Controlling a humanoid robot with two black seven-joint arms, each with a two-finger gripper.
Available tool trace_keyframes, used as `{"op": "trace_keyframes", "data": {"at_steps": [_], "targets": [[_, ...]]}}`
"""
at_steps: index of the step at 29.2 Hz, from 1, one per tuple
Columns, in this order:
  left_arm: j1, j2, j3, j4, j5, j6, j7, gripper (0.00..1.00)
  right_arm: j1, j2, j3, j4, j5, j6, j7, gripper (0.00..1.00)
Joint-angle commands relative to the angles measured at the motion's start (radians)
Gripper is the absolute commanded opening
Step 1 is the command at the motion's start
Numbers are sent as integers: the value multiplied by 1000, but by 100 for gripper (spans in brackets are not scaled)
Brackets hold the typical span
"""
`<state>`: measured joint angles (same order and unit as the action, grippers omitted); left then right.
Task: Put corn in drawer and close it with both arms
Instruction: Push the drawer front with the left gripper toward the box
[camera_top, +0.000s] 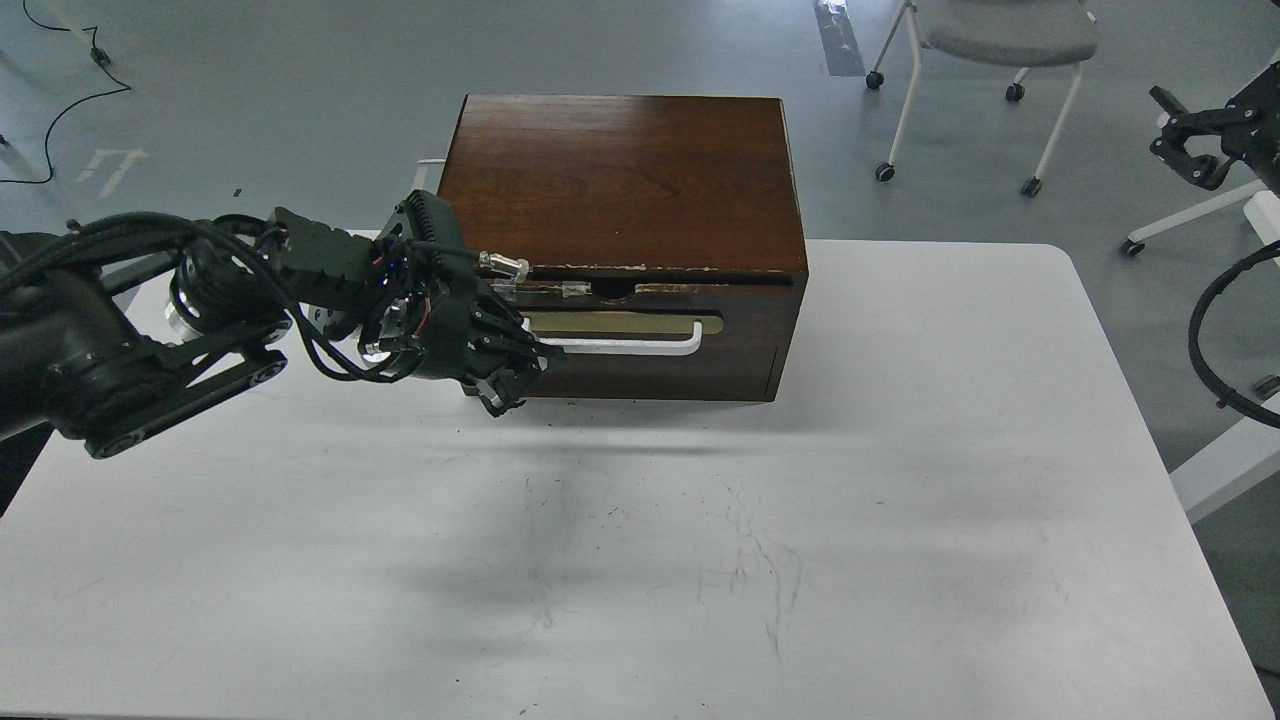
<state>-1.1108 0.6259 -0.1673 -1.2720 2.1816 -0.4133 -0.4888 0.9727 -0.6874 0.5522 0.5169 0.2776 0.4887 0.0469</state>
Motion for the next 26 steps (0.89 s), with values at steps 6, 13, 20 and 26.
{"op": "trace_keyframes", "data": {"at_steps": [6,13,20,26], "targets": [[2,0,-23,25,0,10,0,0,4,-1,3,3,0,0,14,100],[2,1,-21,34,0,10,0,0,6,-3,3,3,0,0,13,100],[0,27,-29,-38,-144,8,0,0,3,-18,2,3,0,0,13,100],[17,75,-98,-55,-616,10,0,100,3,-52,9,5,0,0,13,100]]}}
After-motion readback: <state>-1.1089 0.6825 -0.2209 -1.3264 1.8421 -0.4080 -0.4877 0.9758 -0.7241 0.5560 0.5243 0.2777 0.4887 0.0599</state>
